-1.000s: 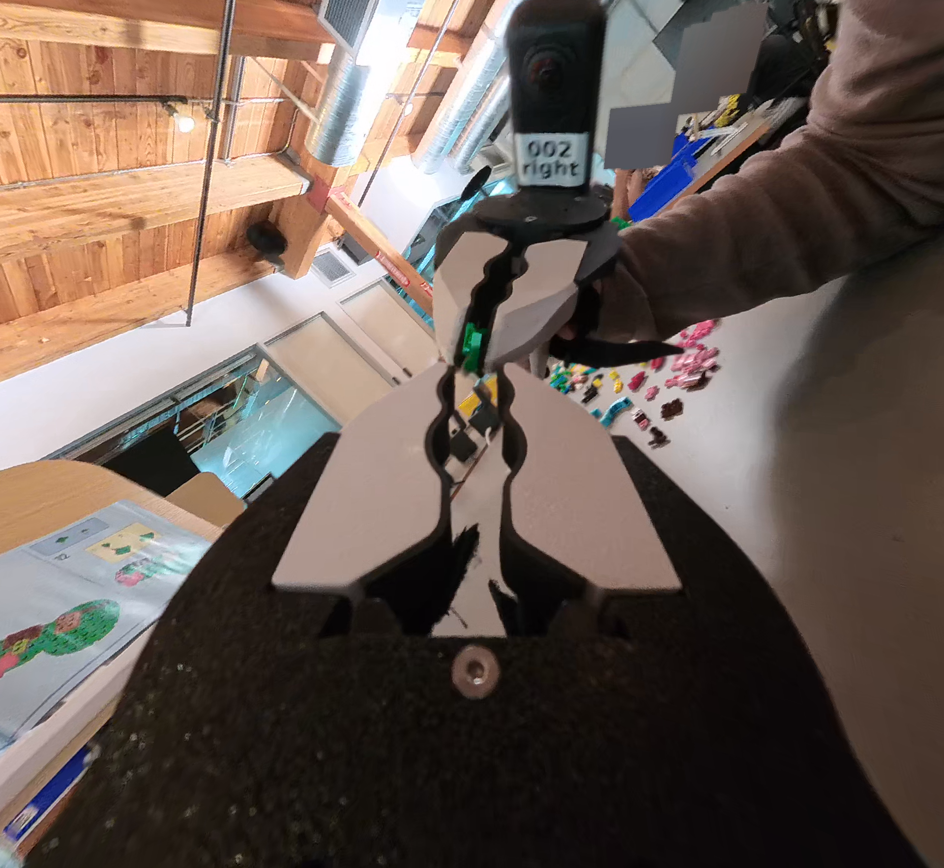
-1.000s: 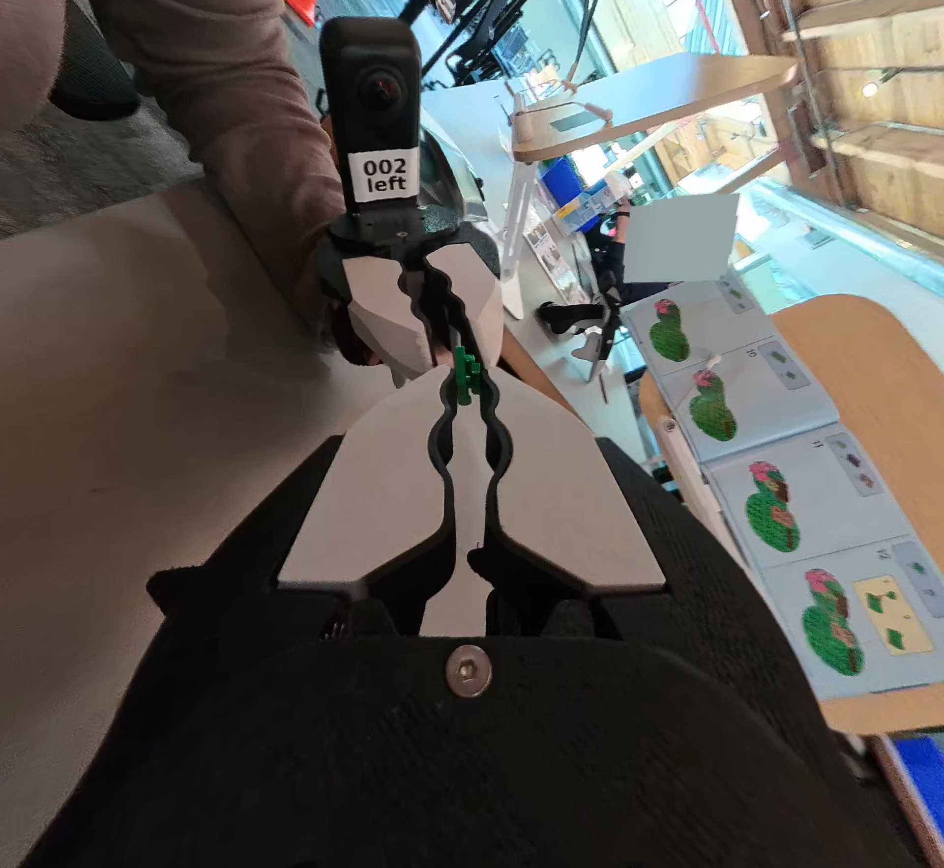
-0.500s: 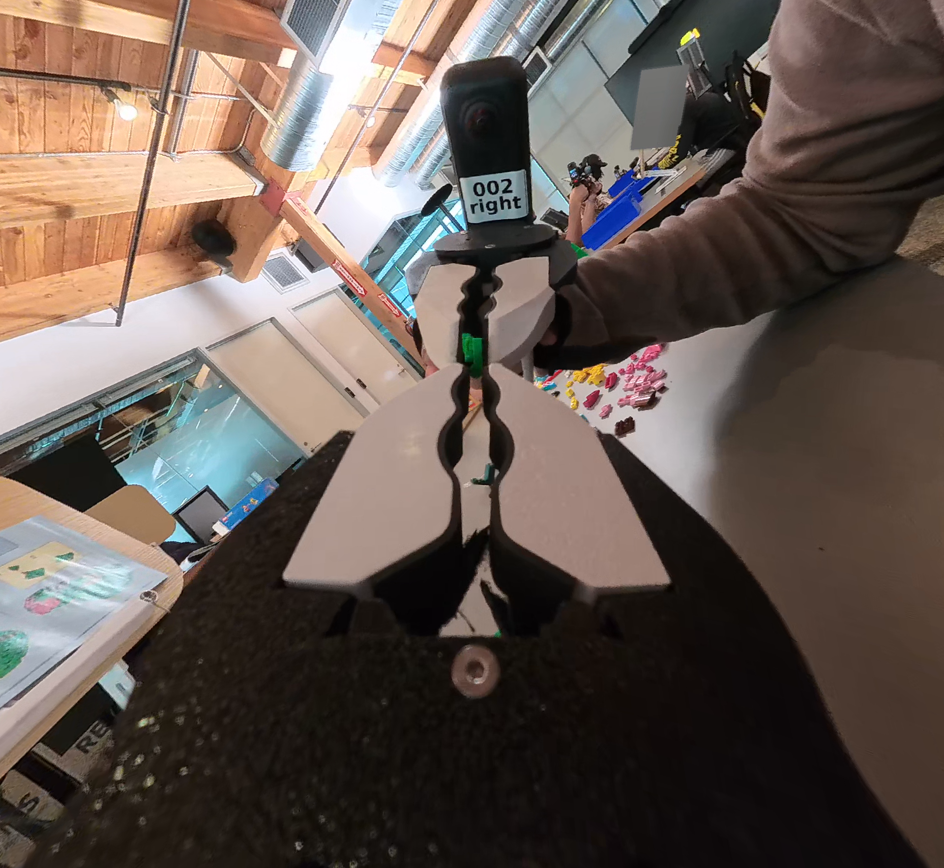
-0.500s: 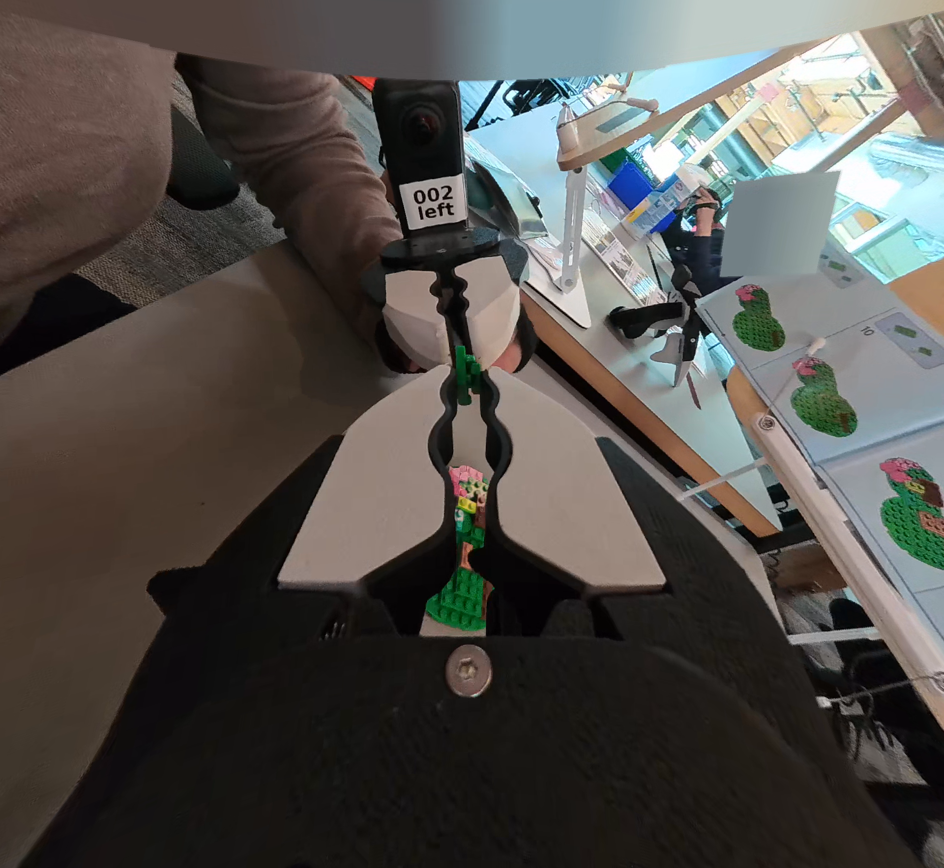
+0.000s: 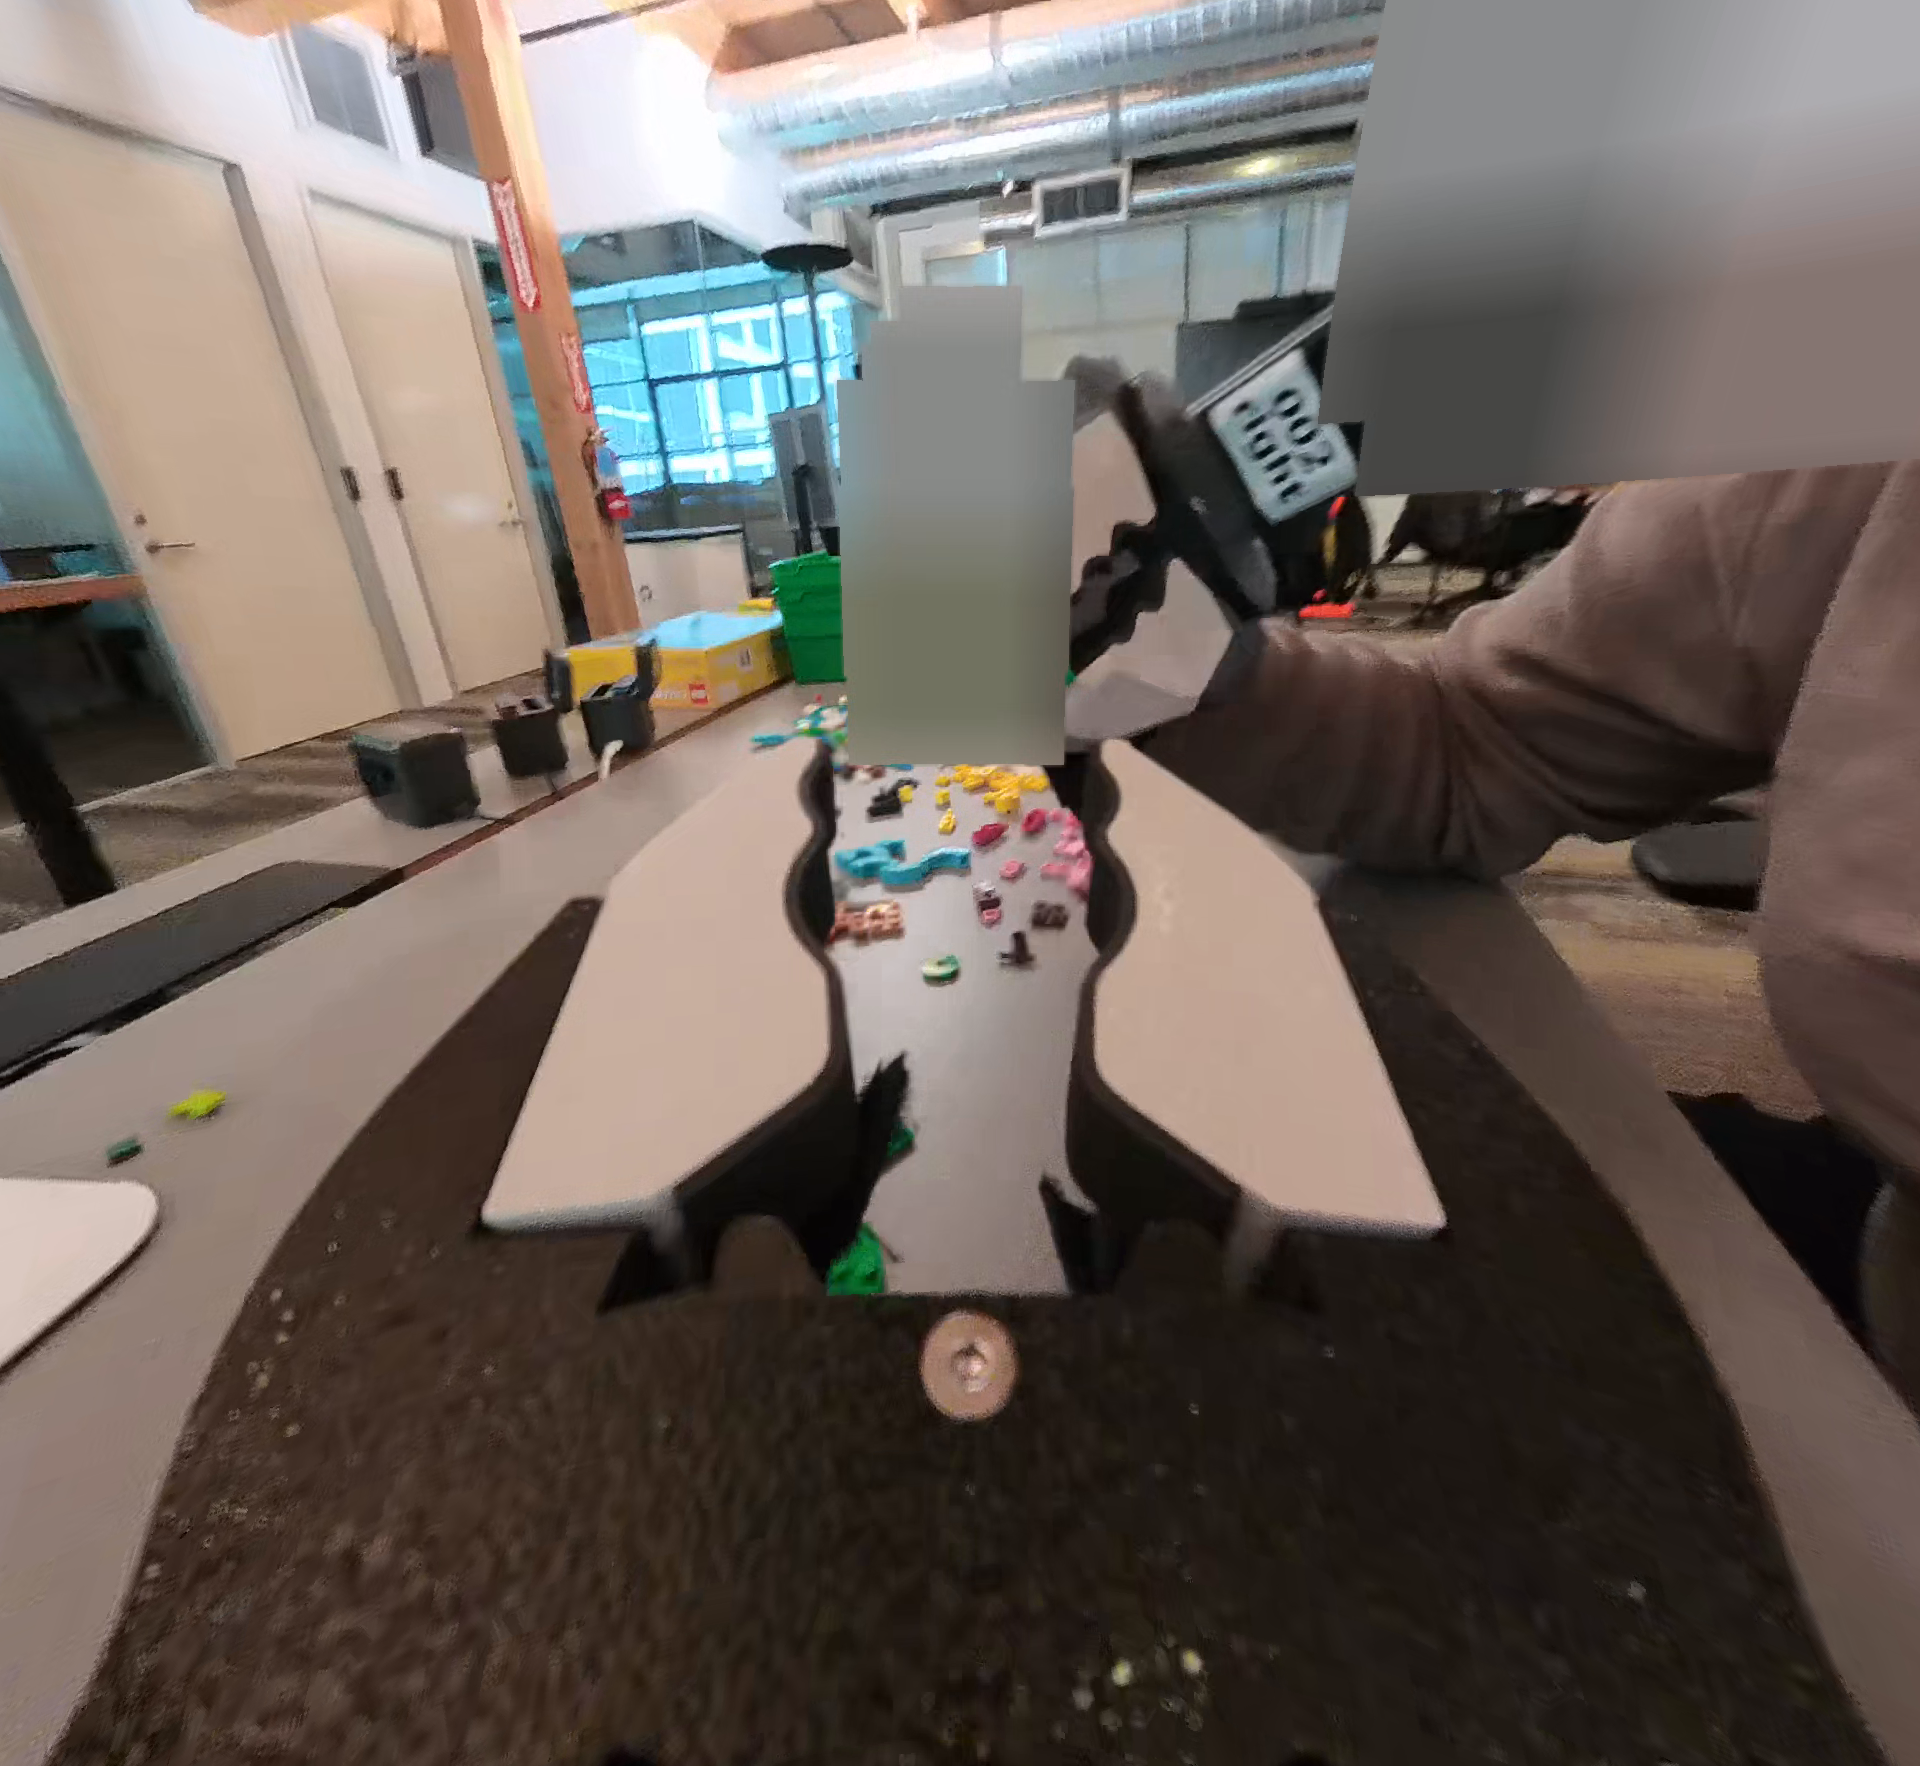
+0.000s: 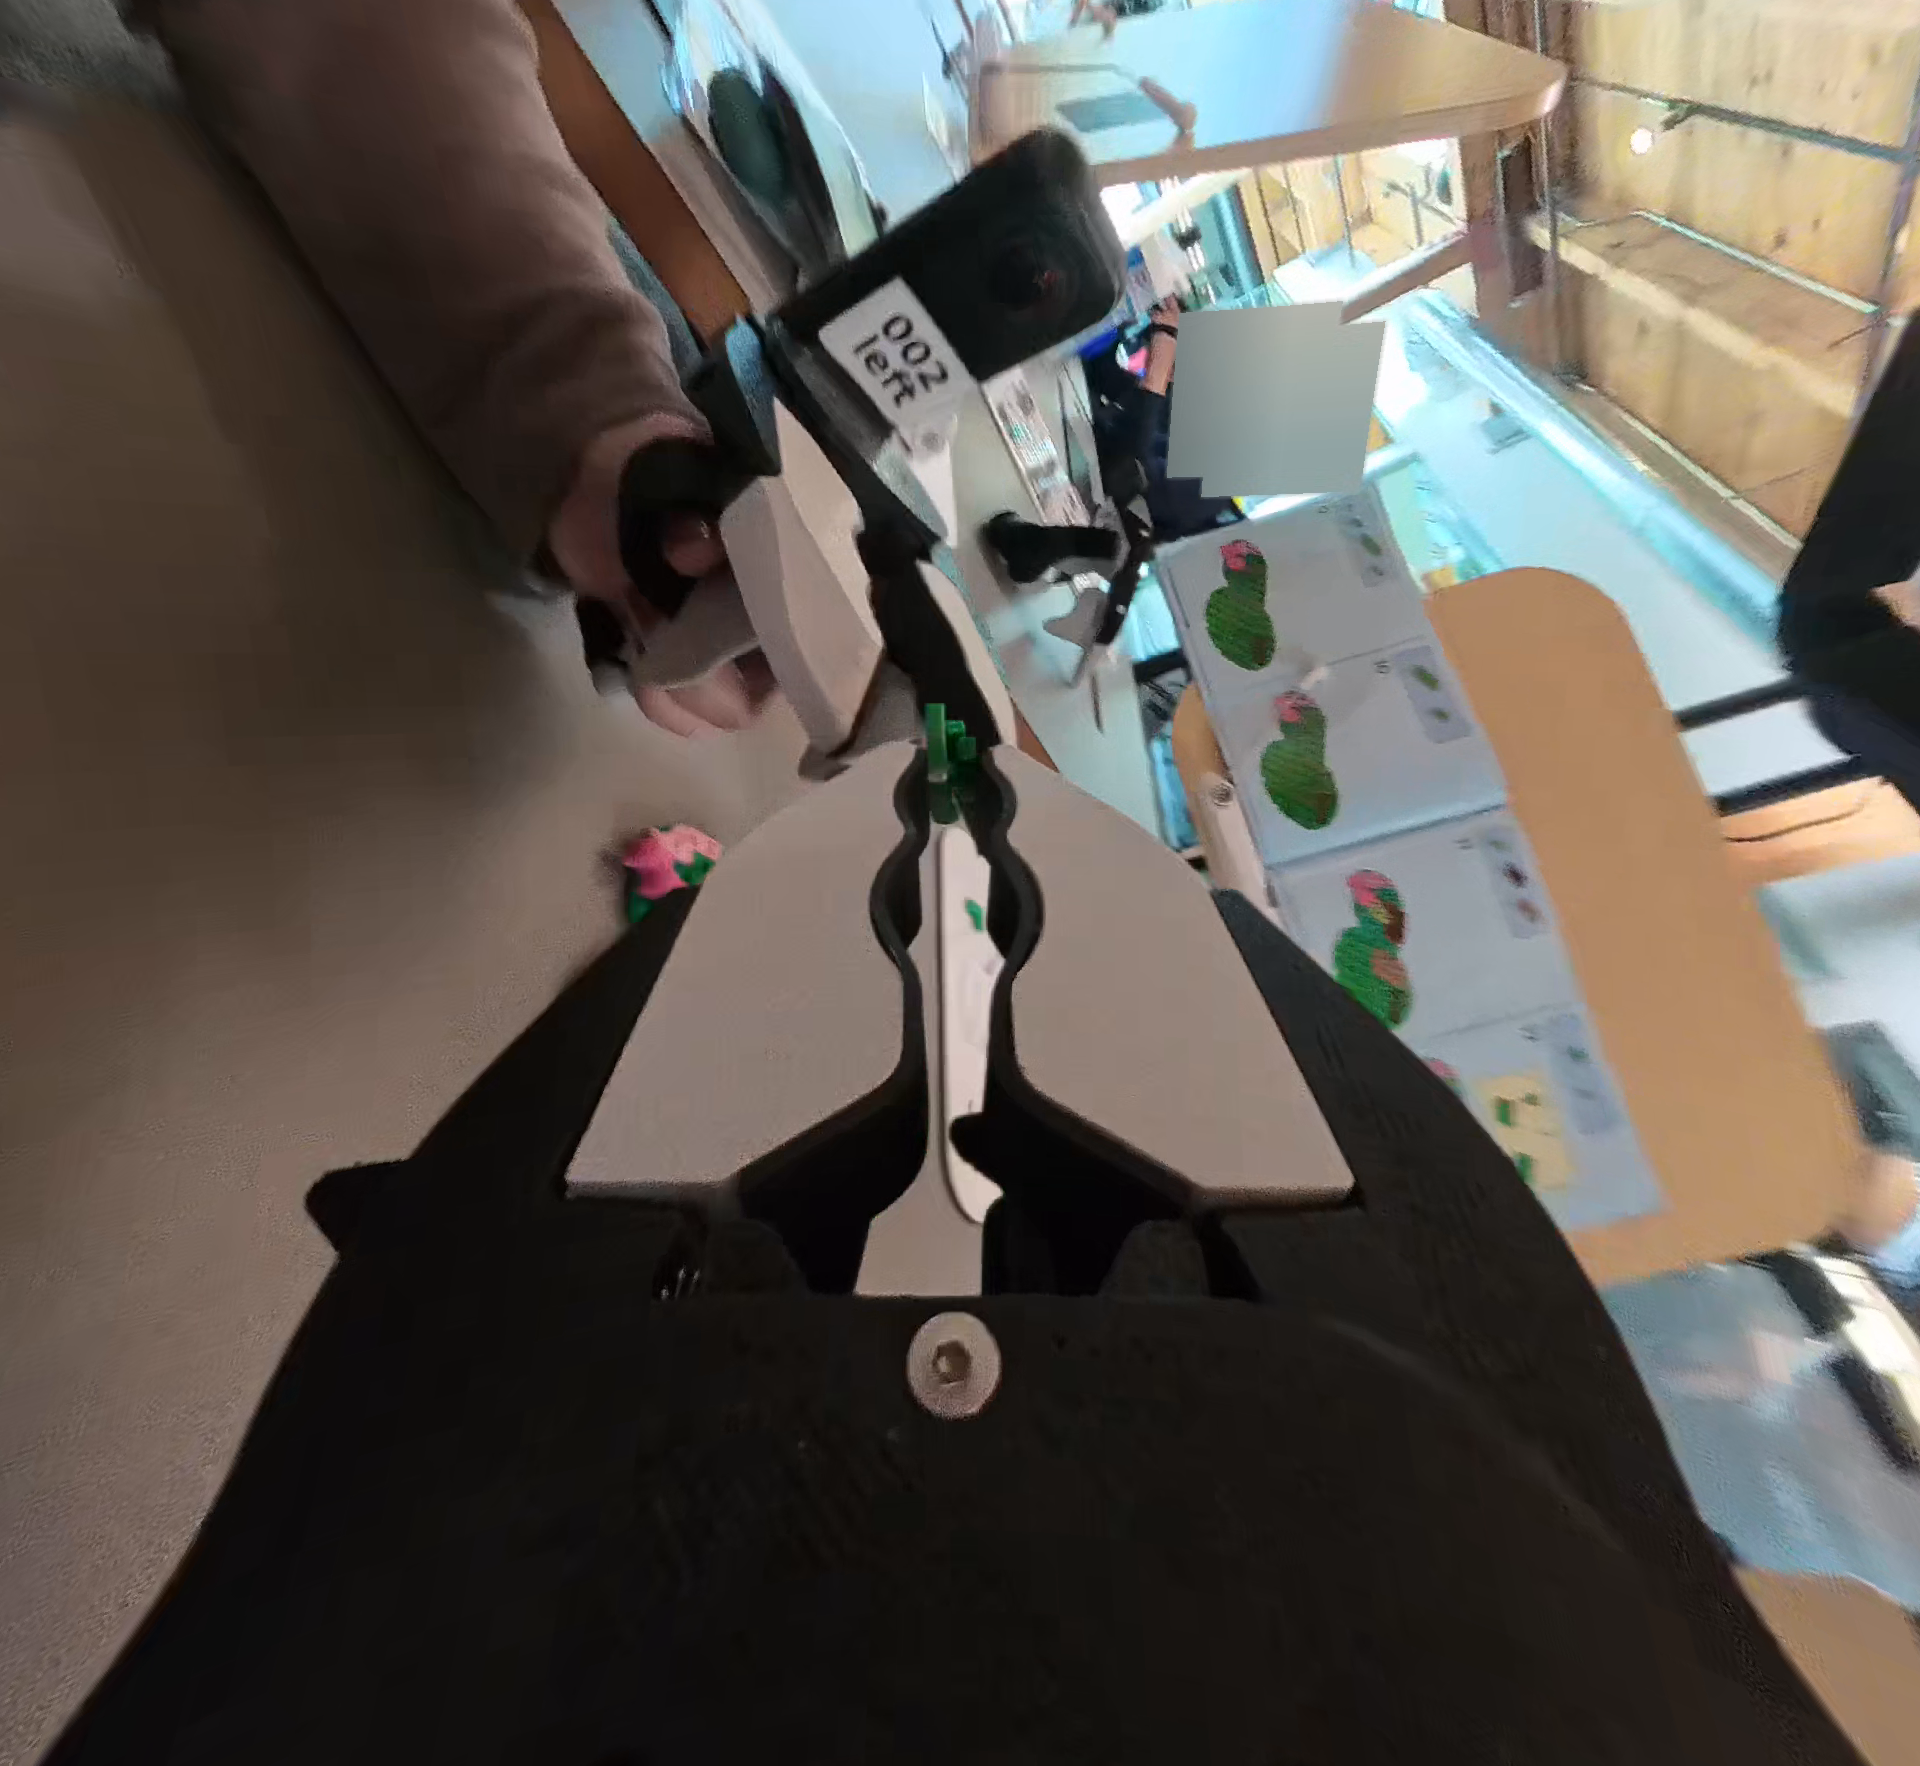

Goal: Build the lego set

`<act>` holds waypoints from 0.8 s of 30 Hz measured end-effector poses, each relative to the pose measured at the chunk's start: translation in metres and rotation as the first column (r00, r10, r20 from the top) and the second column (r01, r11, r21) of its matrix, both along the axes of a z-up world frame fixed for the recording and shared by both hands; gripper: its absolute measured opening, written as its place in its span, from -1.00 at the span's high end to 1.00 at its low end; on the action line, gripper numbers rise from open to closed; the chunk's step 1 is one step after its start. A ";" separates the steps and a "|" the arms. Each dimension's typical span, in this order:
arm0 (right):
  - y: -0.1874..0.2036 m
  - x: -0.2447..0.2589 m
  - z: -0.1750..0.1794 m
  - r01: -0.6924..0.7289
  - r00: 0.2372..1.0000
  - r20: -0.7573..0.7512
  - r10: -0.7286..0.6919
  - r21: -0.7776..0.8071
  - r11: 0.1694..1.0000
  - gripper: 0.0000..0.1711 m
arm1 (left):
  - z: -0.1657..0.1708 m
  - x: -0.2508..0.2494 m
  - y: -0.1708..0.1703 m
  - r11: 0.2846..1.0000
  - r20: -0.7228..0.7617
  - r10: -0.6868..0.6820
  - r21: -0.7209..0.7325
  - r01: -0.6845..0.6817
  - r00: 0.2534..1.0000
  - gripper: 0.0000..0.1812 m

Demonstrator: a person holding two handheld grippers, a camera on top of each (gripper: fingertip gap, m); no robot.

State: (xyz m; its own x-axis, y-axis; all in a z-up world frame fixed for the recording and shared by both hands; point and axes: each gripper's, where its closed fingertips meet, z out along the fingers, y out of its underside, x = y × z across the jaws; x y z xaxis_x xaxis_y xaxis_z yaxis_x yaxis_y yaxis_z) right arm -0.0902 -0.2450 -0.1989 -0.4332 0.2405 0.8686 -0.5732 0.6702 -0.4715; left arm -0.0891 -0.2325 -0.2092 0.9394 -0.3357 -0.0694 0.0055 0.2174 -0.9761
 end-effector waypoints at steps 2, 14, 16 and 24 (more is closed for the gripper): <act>-0.002 -0.002 -0.004 0.028 0.999 -0.032 -0.027 0.052 0.998 0.93 | -0.006 0.001 0.005 0.998 -0.078 0.062 -0.023 -0.064 0.995 0.57; 0.001 -0.006 -0.009 0.101 0.980 -0.187 -0.063 0.203 0.974 0.94 | -0.001 0.004 -0.001 0.996 0.097 -0.081 -0.029 0.084 0.992 0.70; 0.002 -0.008 -0.014 0.124 0.975 -0.210 -0.072 0.242 0.962 0.92 | -0.002 0.005 0.000 0.997 0.063 -0.061 -0.034 0.063 0.996 0.80; 0.004 -0.009 -0.019 0.107 0.983 -0.174 -0.066 0.237 0.966 0.92 | -0.008 0.003 0.002 0.993 0.076 -0.076 -0.080 0.082 0.994 0.85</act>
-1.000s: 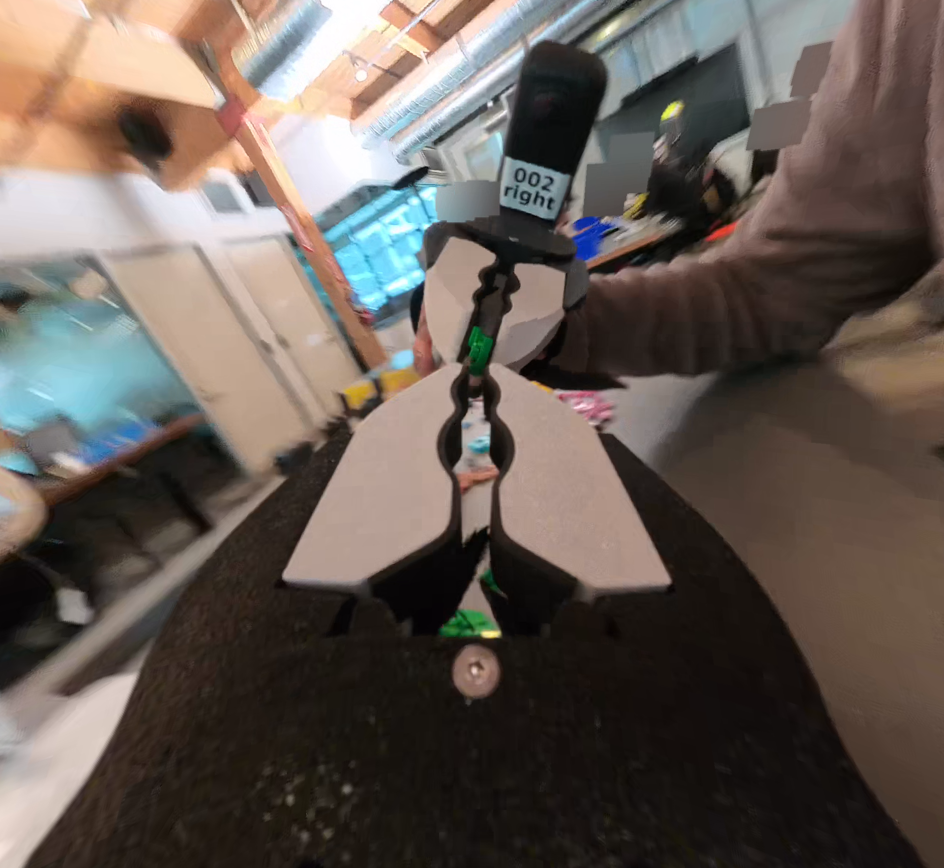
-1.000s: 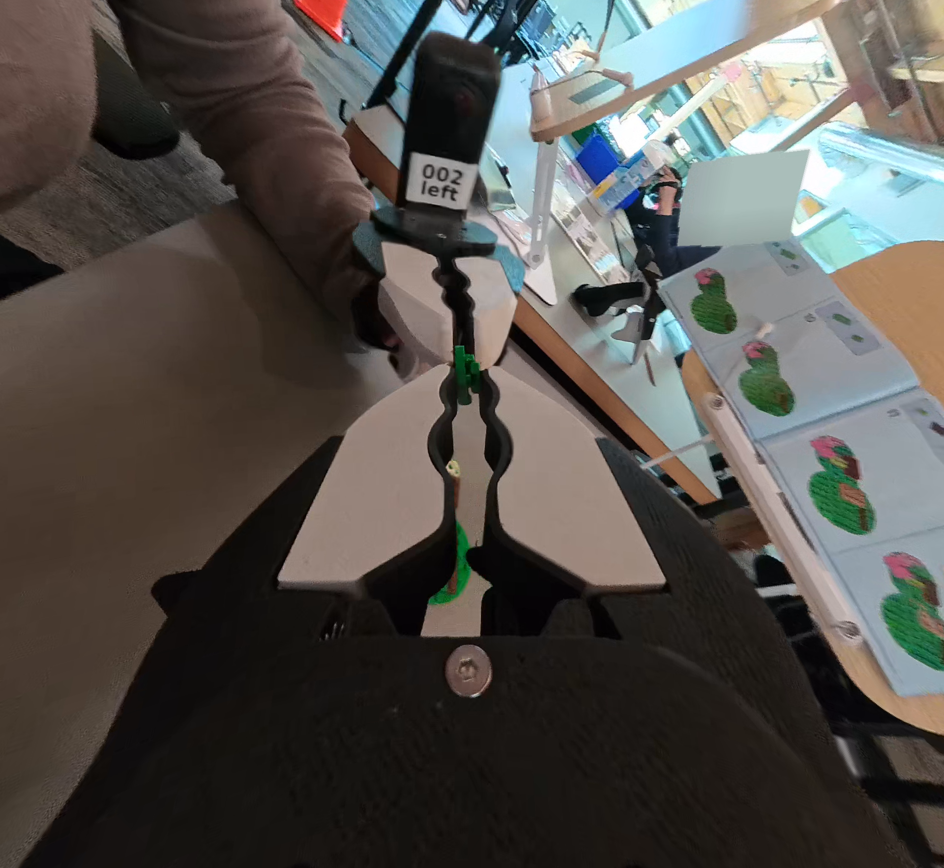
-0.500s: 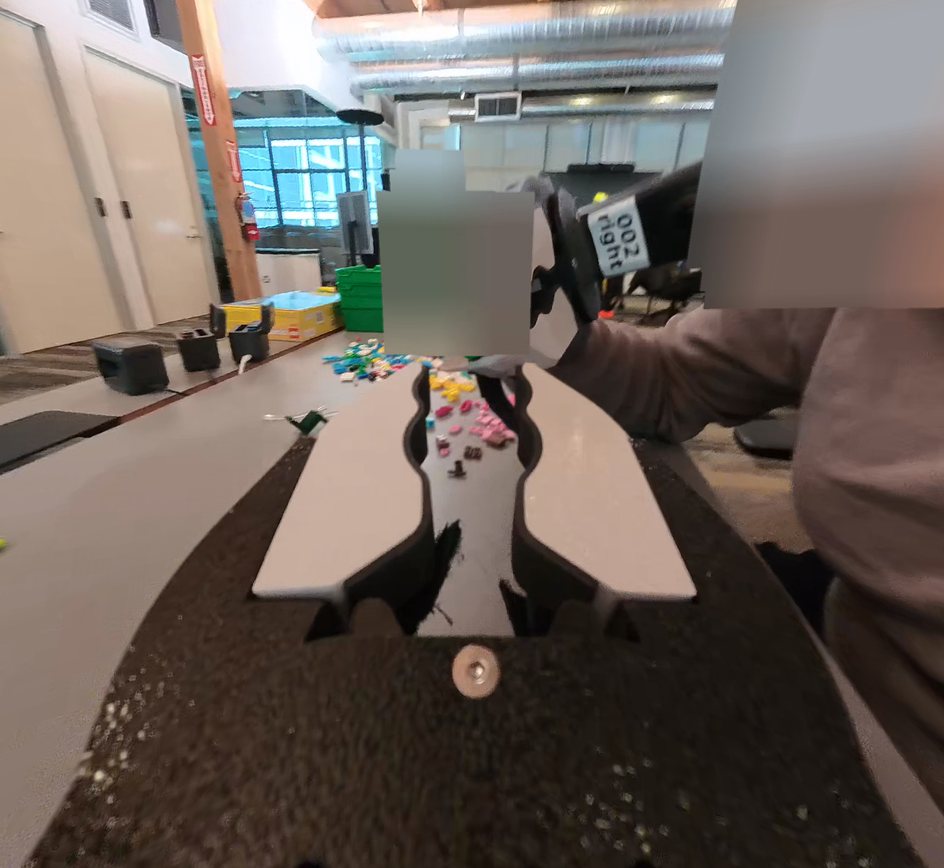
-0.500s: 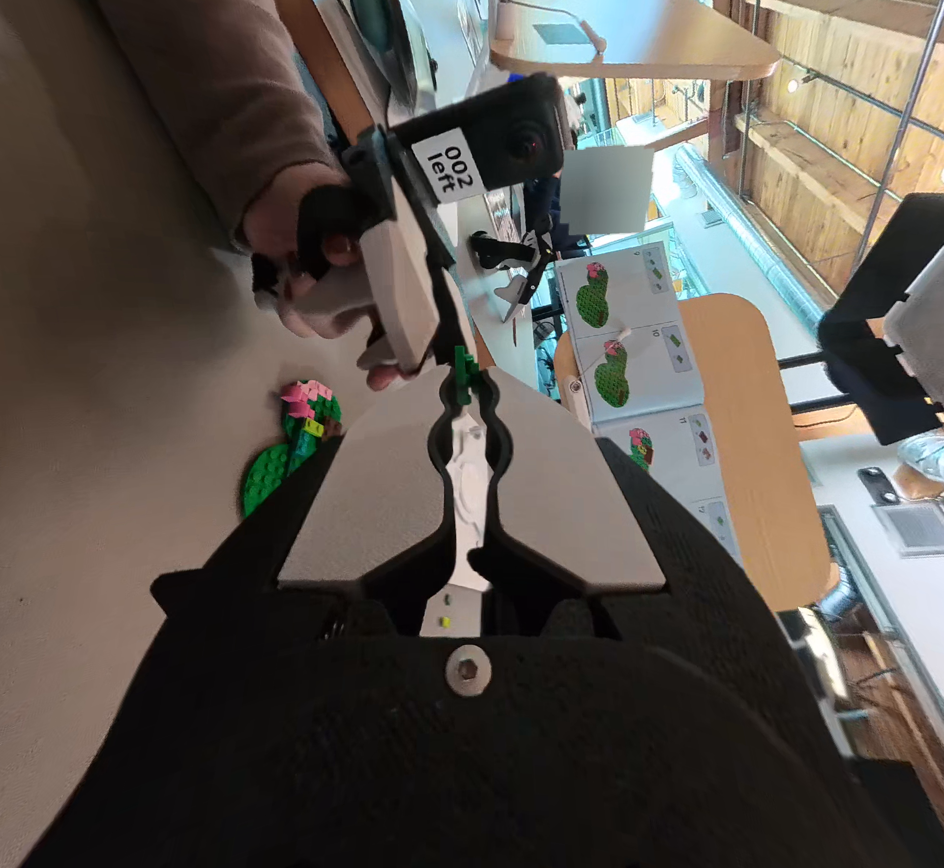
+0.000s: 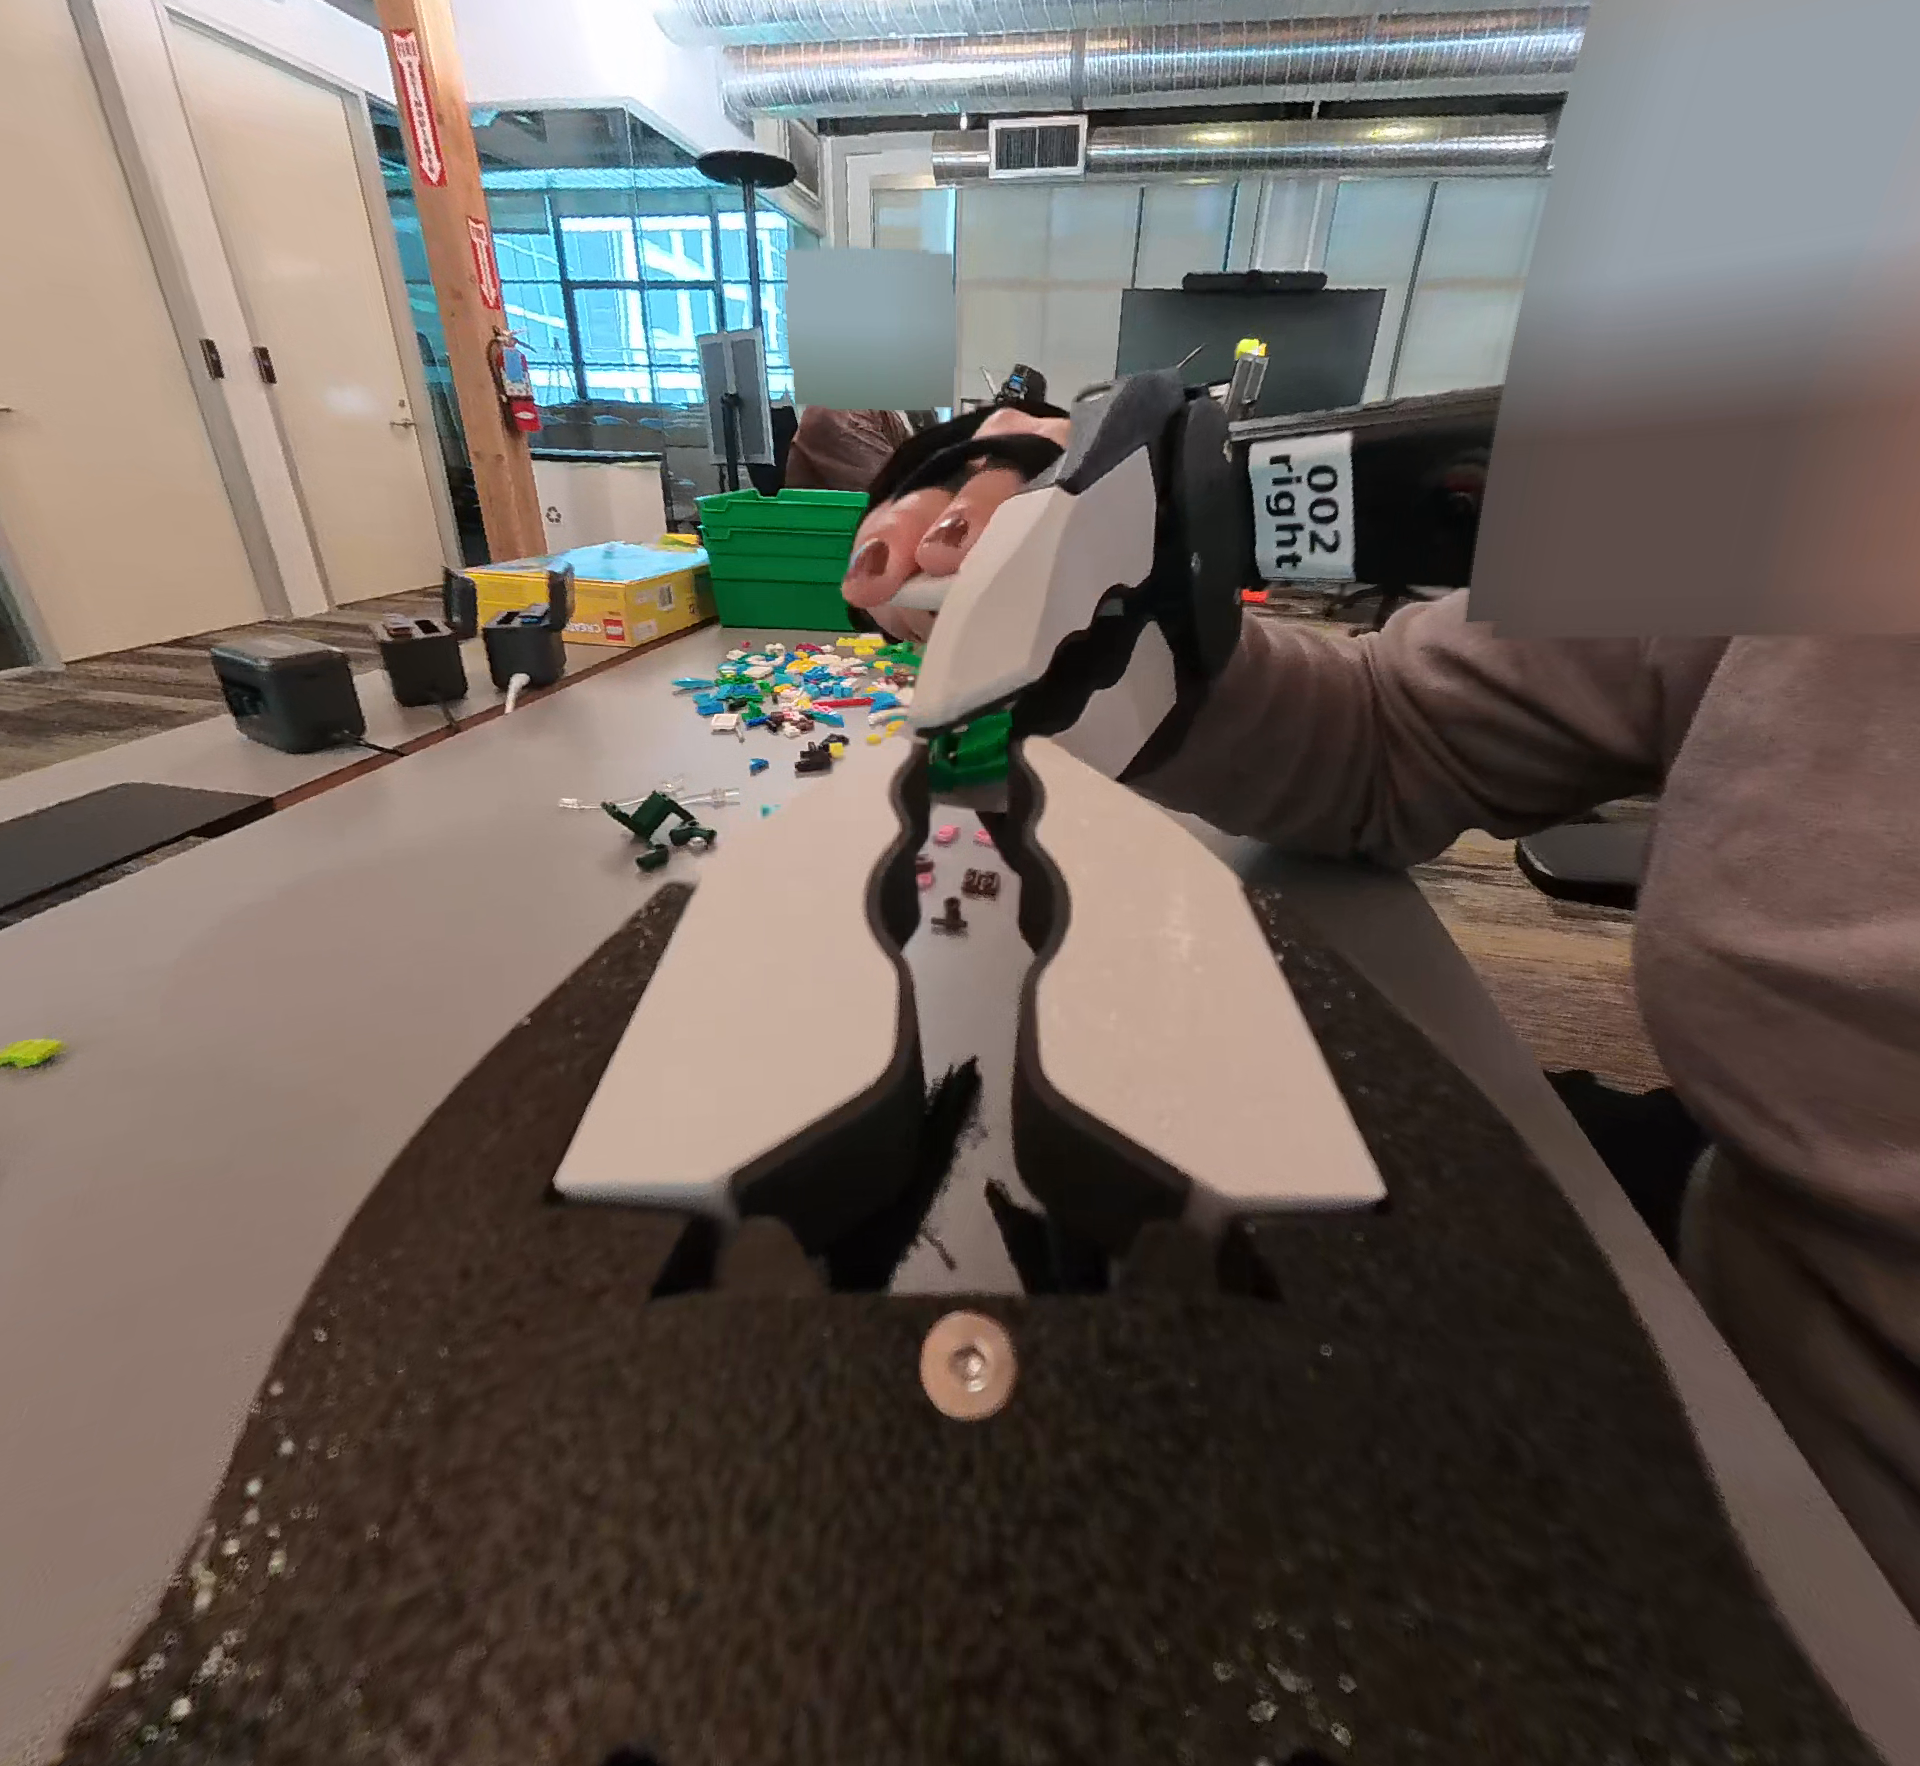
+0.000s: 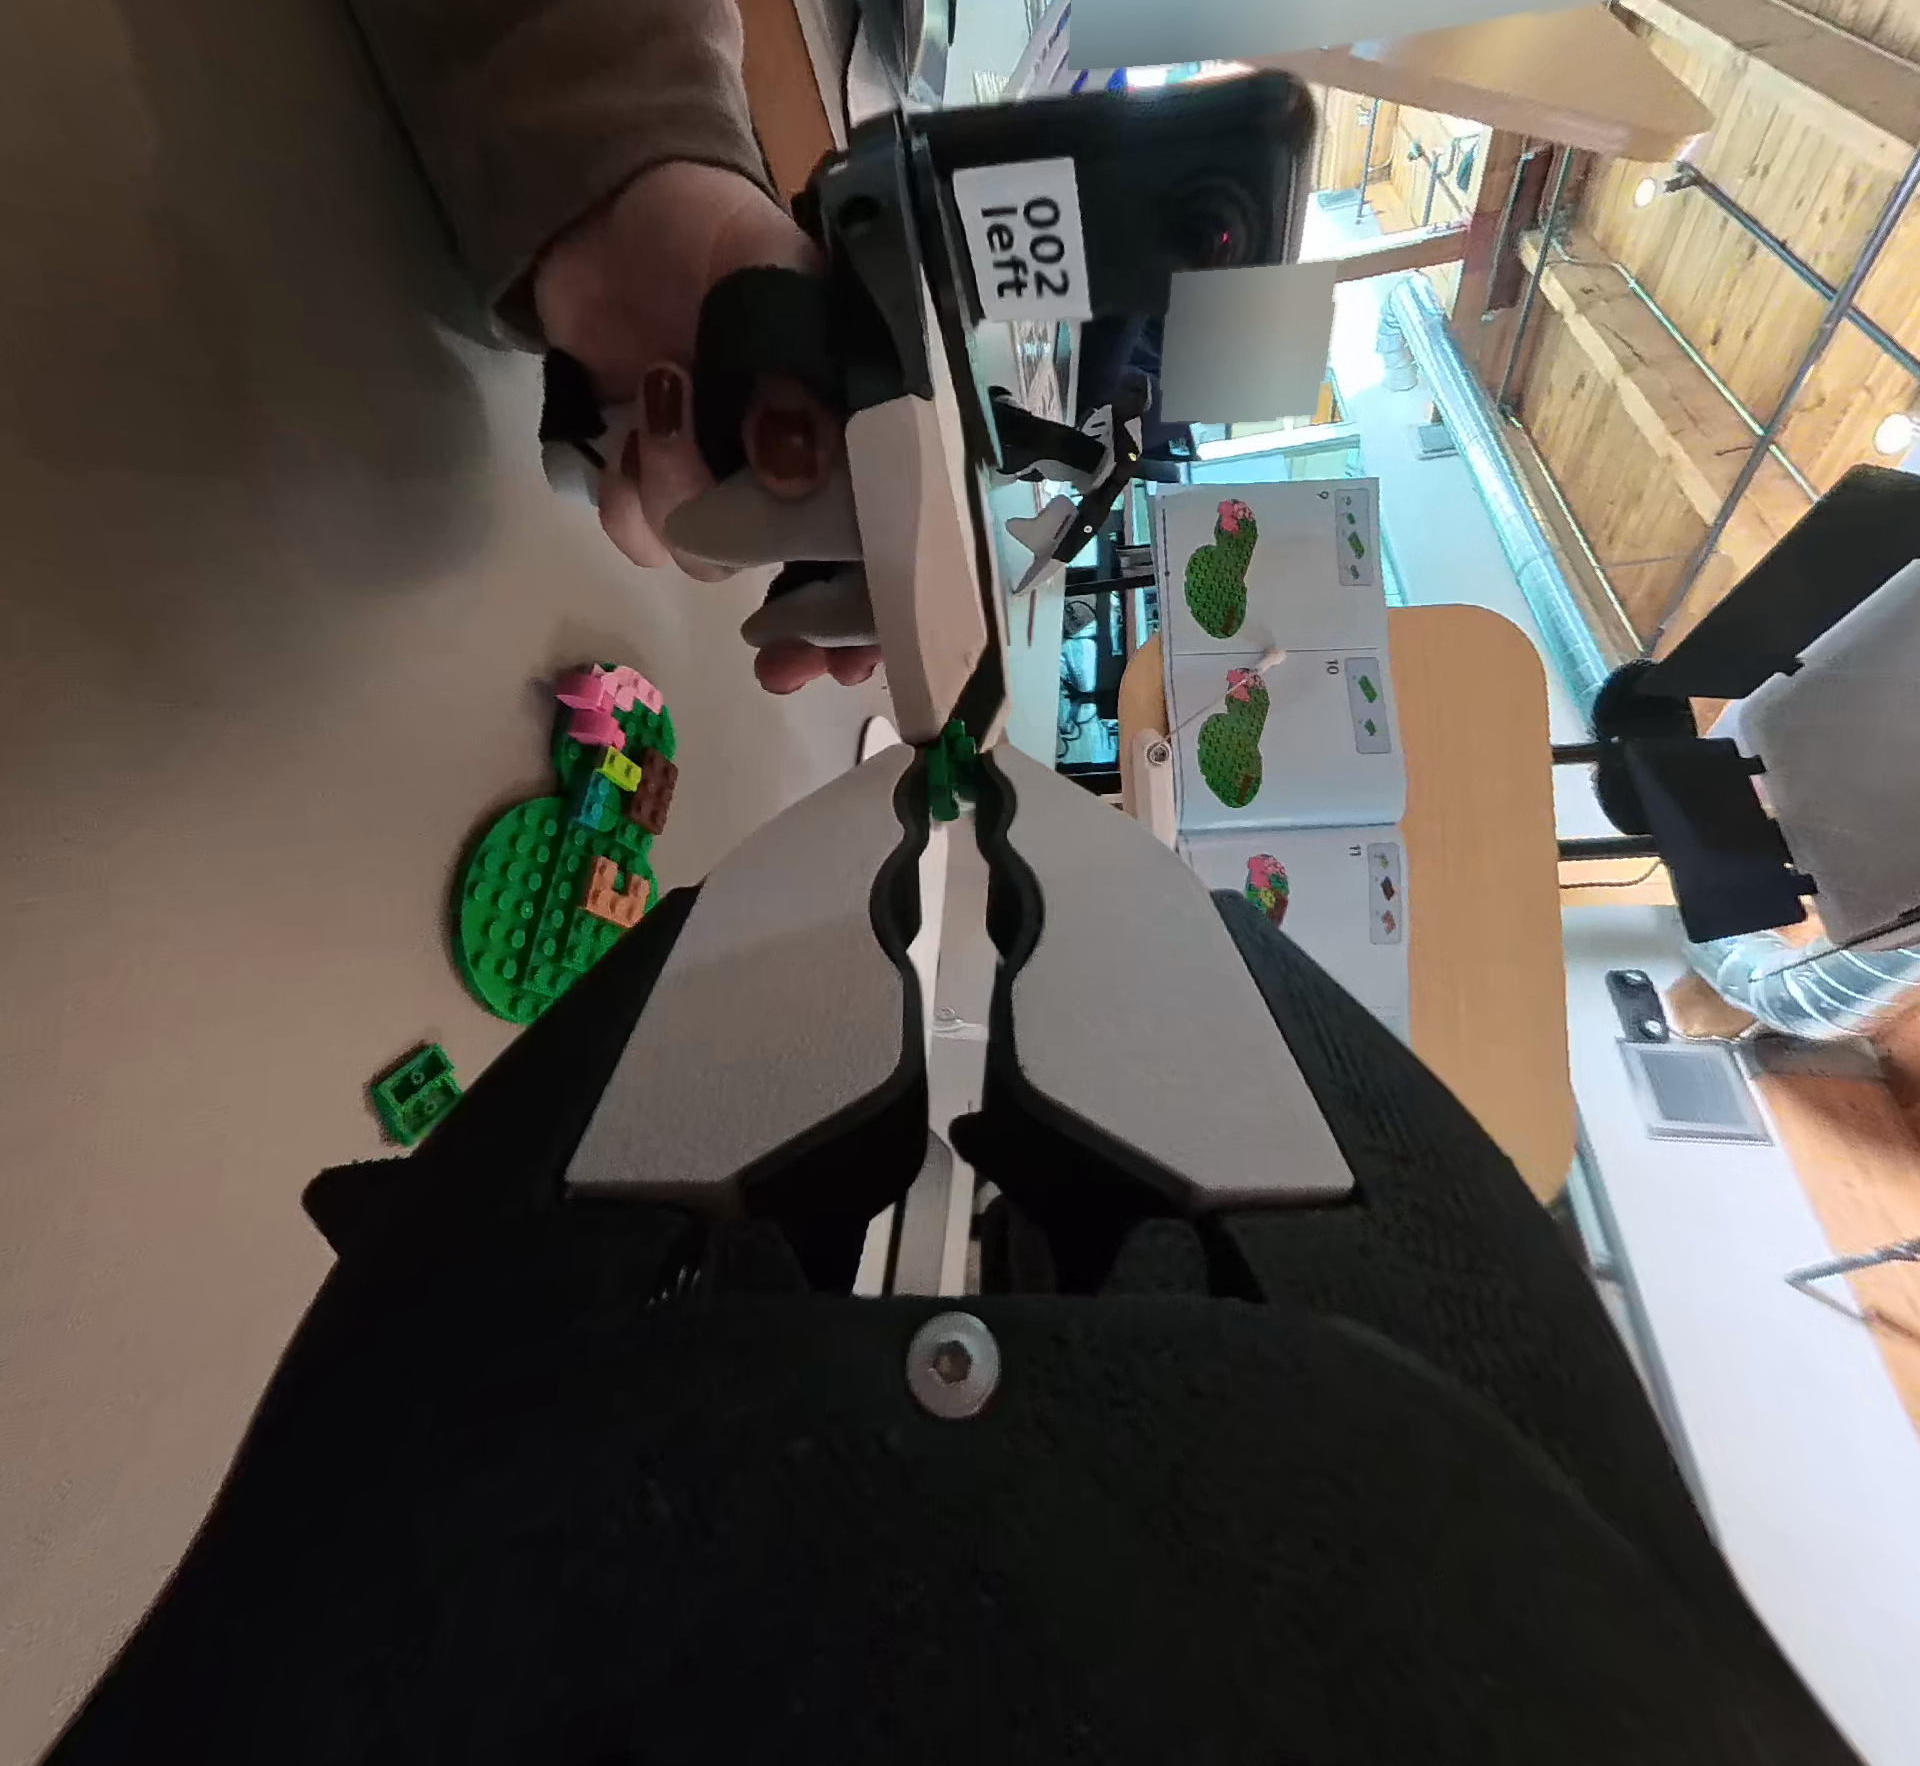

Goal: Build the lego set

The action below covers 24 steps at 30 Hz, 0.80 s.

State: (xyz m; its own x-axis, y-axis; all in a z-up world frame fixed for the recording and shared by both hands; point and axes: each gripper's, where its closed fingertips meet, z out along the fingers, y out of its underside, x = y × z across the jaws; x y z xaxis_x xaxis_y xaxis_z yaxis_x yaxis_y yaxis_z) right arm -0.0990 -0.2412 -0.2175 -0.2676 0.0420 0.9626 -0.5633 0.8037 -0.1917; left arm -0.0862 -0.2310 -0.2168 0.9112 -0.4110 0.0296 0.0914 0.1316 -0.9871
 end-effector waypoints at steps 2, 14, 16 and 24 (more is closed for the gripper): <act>-0.002 0.002 0.000 -0.021 1.000 0.017 0.021 -0.028 0.999 0.92 | 0.000 0.002 -0.001 0.999 0.030 -0.038 -0.010 0.039 0.999 0.85; 0.005 -0.013 -0.005 0.164 0.986 -0.050 -0.160 0.090 0.982 0.93 | -0.006 -0.013 0.002 0.998 0.011 0.028 -0.058 -0.028 1.000 0.85; 0.007 -0.016 -0.007 0.203 0.979 -0.057 -0.198 0.108 0.973 0.93 | -0.008 -0.015 0.003 0.996 -0.039 0.064 -0.062 -0.066 0.997 0.85; -0.001 -0.008 -0.004 0.095 0.993 0.070 -0.093 -0.025 0.995 0.92 | -0.003 -0.007 -0.003 0.994 0.108 -0.091 -0.046 0.096 0.990 0.85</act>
